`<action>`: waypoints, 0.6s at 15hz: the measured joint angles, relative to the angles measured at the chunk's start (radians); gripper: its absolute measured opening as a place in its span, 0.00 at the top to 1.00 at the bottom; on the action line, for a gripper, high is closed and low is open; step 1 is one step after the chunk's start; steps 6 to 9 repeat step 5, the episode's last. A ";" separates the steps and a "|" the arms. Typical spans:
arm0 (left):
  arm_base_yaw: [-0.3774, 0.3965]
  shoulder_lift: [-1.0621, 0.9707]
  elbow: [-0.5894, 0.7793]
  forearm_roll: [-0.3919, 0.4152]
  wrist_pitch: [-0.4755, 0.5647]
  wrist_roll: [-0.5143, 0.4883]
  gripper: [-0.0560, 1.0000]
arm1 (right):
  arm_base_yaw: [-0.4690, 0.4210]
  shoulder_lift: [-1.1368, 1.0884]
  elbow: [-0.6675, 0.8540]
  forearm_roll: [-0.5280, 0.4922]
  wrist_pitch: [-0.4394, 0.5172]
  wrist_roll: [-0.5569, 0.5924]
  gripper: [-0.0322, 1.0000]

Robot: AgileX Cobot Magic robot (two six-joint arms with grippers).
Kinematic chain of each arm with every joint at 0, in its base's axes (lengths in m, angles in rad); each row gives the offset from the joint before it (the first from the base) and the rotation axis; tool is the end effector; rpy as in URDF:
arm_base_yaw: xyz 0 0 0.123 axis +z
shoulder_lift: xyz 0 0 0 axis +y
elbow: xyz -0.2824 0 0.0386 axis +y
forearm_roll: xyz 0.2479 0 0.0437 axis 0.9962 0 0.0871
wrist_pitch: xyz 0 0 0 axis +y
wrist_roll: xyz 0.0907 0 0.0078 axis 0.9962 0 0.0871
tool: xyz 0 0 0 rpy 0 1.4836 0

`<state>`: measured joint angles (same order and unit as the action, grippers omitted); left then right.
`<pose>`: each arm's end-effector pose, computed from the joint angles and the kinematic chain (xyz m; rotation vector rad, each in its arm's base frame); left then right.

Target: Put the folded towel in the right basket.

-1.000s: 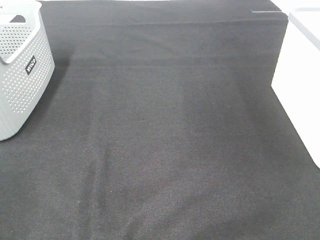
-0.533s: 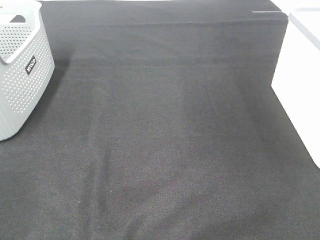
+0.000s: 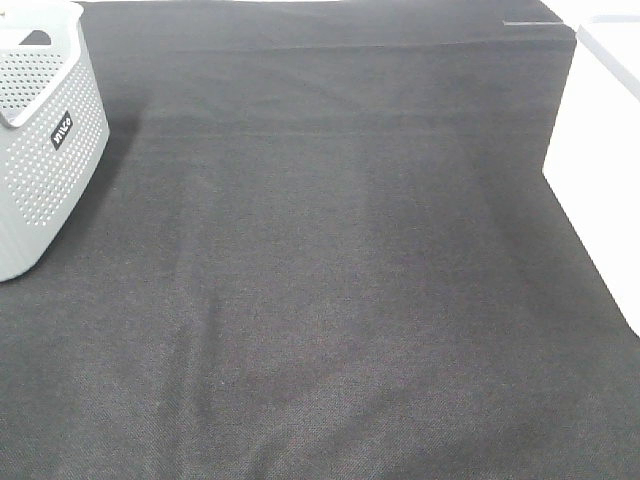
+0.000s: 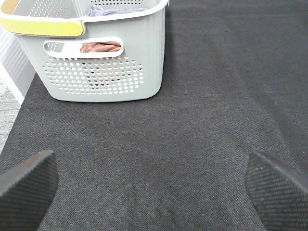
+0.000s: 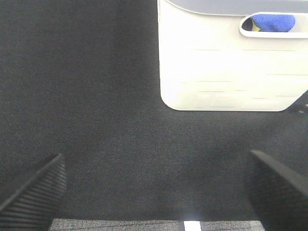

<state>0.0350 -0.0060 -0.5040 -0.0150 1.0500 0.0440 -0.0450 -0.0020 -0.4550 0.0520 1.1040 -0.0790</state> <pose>-0.0058 -0.0014 0.2791 0.0098 2.0236 0.0321 -0.0021 0.0043 0.2613 -0.0386 2.1290 -0.0099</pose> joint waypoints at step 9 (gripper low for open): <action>0.000 0.000 0.000 0.000 0.000 0.000 0.01 | 0.000 0.000 0.000 0.000 0.000 0.000 0.04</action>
